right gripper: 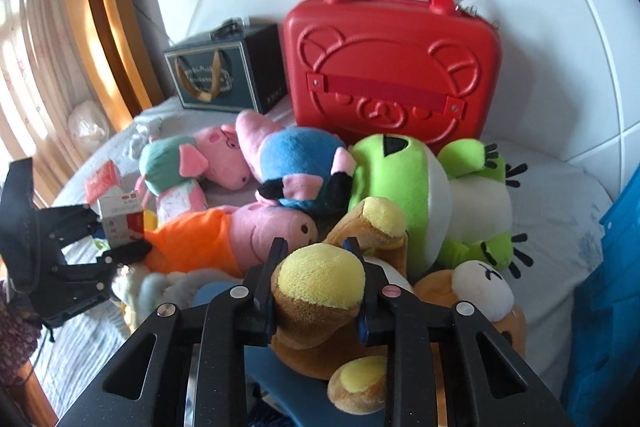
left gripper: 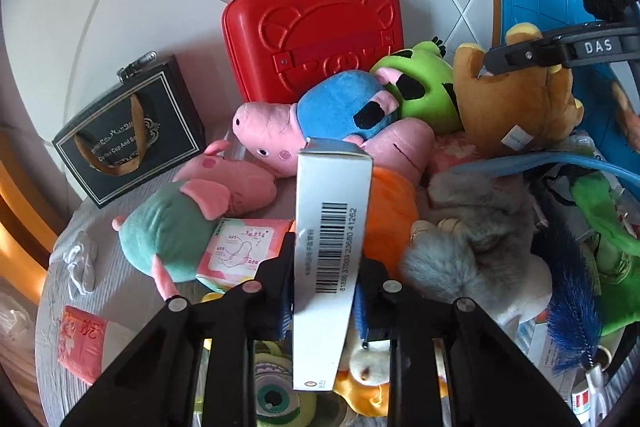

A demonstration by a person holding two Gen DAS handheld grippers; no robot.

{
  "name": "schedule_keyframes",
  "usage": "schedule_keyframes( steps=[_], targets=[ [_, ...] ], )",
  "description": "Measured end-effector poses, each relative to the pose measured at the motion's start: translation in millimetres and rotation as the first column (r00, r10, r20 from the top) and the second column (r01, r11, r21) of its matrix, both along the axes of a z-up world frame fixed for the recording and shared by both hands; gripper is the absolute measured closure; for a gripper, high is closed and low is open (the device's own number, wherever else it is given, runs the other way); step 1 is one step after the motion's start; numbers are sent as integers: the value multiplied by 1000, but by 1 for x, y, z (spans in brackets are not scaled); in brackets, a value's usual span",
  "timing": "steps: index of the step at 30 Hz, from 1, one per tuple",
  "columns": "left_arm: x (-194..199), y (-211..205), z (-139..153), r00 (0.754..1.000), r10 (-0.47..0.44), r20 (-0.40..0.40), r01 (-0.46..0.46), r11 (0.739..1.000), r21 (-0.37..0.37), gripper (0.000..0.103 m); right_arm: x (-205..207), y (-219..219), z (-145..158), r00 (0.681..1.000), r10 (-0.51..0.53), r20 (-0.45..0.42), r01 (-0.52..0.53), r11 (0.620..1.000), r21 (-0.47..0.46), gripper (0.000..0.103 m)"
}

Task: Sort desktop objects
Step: 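Grasp the brown teddy bear with the right tool while the left tool grasps the white box, then carry the teddy bear and white box into the blue crate and release both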

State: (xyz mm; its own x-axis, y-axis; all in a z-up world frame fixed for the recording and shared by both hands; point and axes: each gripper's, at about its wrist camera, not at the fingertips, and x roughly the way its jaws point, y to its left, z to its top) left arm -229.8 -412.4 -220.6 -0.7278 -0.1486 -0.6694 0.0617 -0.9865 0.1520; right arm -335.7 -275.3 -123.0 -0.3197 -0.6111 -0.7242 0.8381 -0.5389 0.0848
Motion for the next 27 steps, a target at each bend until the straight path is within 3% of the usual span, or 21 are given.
schedule_keyframes(
  steps=[12, 17, 22, 27],
  targets=[
    [24, 27, 47, 995, -48, -91, 46, 999, -29, 79, 29, 34, 58, 996, -35, -80, 29, 997, -78, 76],
    [39, 48, 77, 987, -89, -138, 79, 994, -74, 79, 55, 49, 89, 992, -35, -122, 22, 994, -104, 76],
    [51, 75, 118, 968, -147, -201, 129, 986, -101, 79, 85, 73, 131, 982, -56, -183, 27, 988, -153, 76],
    [56, 117, 160, 933, -254, -256, 226, 965, -134, 79, 113, 109, 178, 961, -123, -247, 71, 975, -211, 76]
  ],
)
